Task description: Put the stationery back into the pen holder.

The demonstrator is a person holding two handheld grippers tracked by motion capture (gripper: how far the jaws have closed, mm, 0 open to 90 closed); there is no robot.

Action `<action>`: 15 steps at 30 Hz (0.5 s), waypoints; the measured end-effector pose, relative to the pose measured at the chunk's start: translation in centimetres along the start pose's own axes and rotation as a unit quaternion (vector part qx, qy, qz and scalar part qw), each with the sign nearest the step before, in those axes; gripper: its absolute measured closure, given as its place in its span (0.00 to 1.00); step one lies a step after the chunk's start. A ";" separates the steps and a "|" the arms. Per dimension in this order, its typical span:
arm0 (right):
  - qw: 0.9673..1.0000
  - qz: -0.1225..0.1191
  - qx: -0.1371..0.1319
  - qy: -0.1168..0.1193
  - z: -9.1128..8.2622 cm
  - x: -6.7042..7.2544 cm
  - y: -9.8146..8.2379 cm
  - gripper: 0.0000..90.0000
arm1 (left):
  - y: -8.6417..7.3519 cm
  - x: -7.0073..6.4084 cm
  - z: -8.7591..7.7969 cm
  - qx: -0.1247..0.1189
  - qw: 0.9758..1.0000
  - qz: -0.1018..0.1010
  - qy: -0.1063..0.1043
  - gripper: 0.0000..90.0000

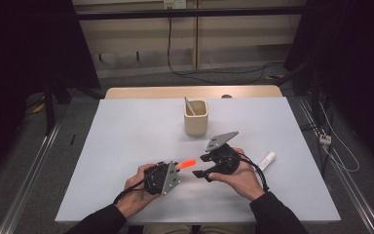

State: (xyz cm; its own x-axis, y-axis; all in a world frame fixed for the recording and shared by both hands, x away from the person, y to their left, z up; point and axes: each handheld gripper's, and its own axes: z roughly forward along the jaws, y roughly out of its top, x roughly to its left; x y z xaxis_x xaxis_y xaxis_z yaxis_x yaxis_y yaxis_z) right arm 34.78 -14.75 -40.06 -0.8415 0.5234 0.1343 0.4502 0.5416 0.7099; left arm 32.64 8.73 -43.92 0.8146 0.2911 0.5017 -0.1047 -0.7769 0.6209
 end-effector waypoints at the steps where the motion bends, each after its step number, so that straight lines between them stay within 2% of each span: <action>1: 1.000 0.009 -0.005 -0.010 -0.2 -0.1 -0.3 0.32 | -0.1 0.2 0.0 -0.002 1.000 -0.012 -0.007 0.86; 5: 0.999 0.035 -0.029 -0.024 -1.1 -0.4 -1.2 0.27 | -0.4 0.9 0.0 -0.007 0.998 -0.052 -0.029 0.86; 10: 0.997 0.039 -0.046 -0.057 -2.0 -0.3 -2.3 0.18 | -0.7 1.5 -0.1 -0.023 0.993 -0.101 -0.055 0.86; 11: 0.996 0.041 -0.048 -0.060 -2.1 -0.3 -2.5 0.16 | -0.7 1.6 -0.3 -0.023 0.992 -0.111 -0.057 0.86; 13: 0.995 0.047 -0.054 -0.073 -2.5 -0.4 -3.1 0.16 | -1.0 2.0 -0.3 -0.039 0.987 -0.142 -0.066 0.86; 15: 0.994 0.051 -0.061 -0.079 -2.9 -0.5 -3.7 0.16 | -1.2 2.4 -0.5 -0.044 0.983 -0.164 -0.076 0.86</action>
State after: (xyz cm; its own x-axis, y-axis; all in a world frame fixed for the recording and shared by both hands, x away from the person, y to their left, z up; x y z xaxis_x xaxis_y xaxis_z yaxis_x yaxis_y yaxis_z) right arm 32.67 -18.93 -40.81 -0.7319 0.6732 0.1056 0.4825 0.4025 0.7780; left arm 34.49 10.63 -43.18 0.8880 0.4256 0.1742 0.1337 -0.6014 0.7877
